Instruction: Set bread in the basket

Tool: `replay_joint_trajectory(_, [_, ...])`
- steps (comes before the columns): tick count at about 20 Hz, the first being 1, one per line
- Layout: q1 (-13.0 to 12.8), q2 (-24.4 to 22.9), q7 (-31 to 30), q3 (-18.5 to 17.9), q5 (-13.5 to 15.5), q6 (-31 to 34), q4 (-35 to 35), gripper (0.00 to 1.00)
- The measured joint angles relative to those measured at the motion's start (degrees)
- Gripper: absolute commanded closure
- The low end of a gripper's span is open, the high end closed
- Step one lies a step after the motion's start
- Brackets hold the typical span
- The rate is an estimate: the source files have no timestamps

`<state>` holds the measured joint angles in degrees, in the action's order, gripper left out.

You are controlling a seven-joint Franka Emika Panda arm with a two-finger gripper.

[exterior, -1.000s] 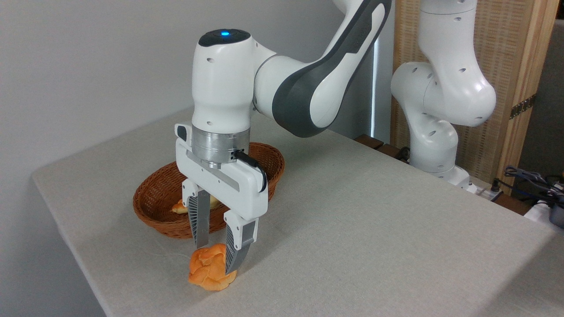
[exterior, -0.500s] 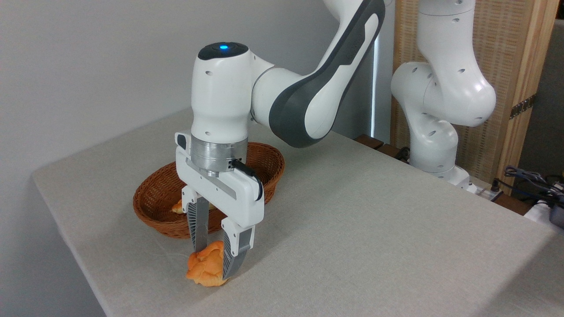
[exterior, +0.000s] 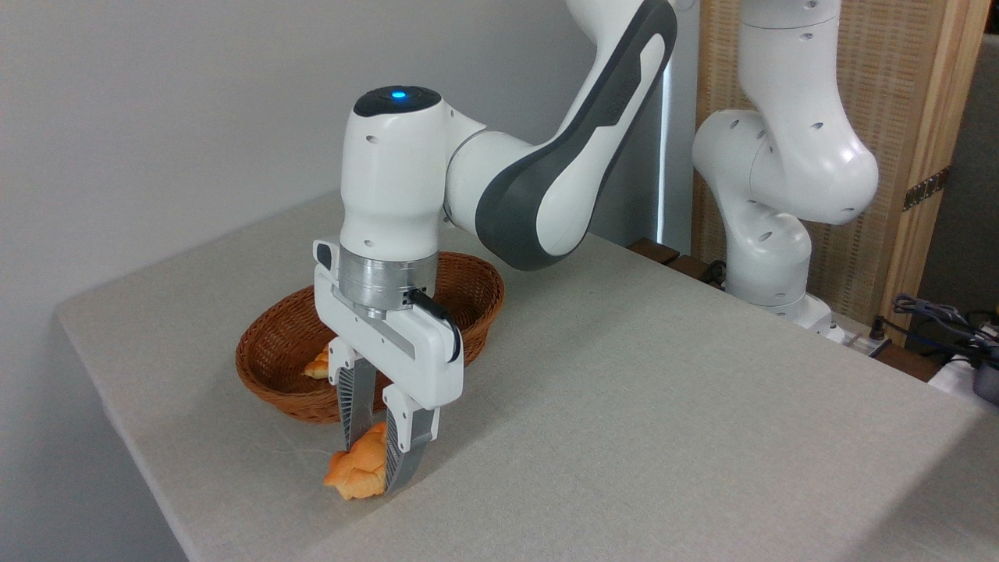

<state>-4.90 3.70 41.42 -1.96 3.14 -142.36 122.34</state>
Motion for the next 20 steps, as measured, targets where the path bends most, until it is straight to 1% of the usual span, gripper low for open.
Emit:
replay_joint_trajectory(1, [0.0,0.0,0.02,0.0,0.0,0.0,0.0,0.72])
replay_joint_trajectory(8, [0.0,0.0,0.04,0.0,0.0,0.0,0.03,0.72])
replay_joint_trajectory(11, [0.0,0.05,0.04,0.0,0.0,0.0,0.04,0.76])
replay_joint_trajectory(20, [-0.22,0.97,0.05,0.01,0.0,0.11,-0.63,0.76])
